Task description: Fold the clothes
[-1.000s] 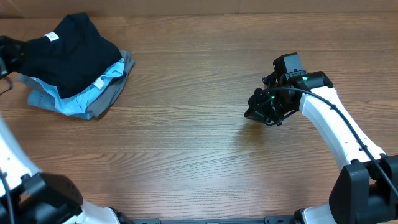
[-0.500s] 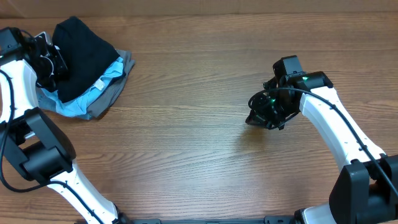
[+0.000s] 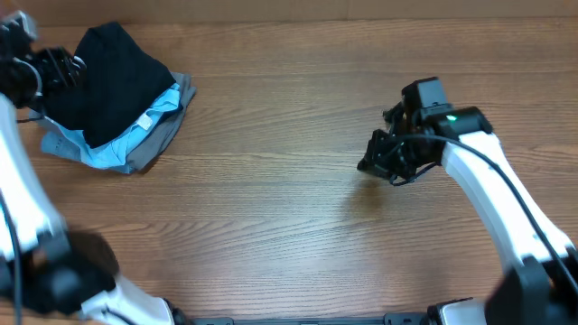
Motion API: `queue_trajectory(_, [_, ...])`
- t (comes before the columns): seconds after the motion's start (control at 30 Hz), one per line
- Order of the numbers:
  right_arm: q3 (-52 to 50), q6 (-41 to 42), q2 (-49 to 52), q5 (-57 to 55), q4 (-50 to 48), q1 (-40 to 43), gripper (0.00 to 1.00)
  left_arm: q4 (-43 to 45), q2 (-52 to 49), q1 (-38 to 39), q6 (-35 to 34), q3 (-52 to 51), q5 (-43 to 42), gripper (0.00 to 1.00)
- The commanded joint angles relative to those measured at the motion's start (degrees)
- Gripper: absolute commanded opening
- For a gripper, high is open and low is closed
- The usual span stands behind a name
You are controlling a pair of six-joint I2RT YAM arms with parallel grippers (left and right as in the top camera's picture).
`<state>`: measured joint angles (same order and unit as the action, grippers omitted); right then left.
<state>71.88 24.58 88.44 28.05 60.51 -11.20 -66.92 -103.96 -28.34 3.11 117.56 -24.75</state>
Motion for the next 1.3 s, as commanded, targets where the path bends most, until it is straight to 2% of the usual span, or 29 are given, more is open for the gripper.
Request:
queue_trajectory(0.0, [0.63,-1.11,-10.78,-0.26,-2.38,0.02,0.07,-5.70,14.16,3.72,6.08,2.93,-2.23,1.00])
queue_trajectory(0.13, [0.63,-2.86,-22.88,-1.49,-5.97,0.02,0.13,-12.79,23.87,7.67,5.99,2.93,1.75,1.00])
queue_trajectory(0.2, [0.63,-4.24,-28.33,-1.68,-7.45,0.02,0.21,-16.17,28.15,9.31,5.62,2.93,3.69,1.00])
queue_trajectory(0.27, [0.63,-5.35,-35.65,-2.64,-9.27,0.02,0.36,-20.85,32.98,10.03,4.74,2.93,4.28,1.00])
queue_trajectory(0.3, [0.63,-5.35,-38.01,-3.89,-9.38,0.02,0.59,-21.99,34.03,10.03,4.13,2.93,4.35,1.00])
queue_trajectory(0.33, [0.63,-5.35,-39.63,-4.83,-9.38,0.02,1.00,-23.32,35.19,10.03,4.11,2.93,4.33,1.00])
queue_trajectory(0.57, [0.63,-5.31,-46.99,-7.43,-8.48,0.02,1.00,-26.14,38.66,10.03,3.74,2.93,3.13,1.00])
queue_trajectory(1.1, [0.57,-4.94,-47.04,-7.52,5.01,0.02,1.00,-26.21,38.18,10.03,3.74,2.93,3.13,1.00])
queue_trajectory(1.27, [-0.02,-5.88,-47.17,-21.62,0.50,-0.28,1.00,-26.25,38.10,10.03,3.72,2.93,3.13,1.00])
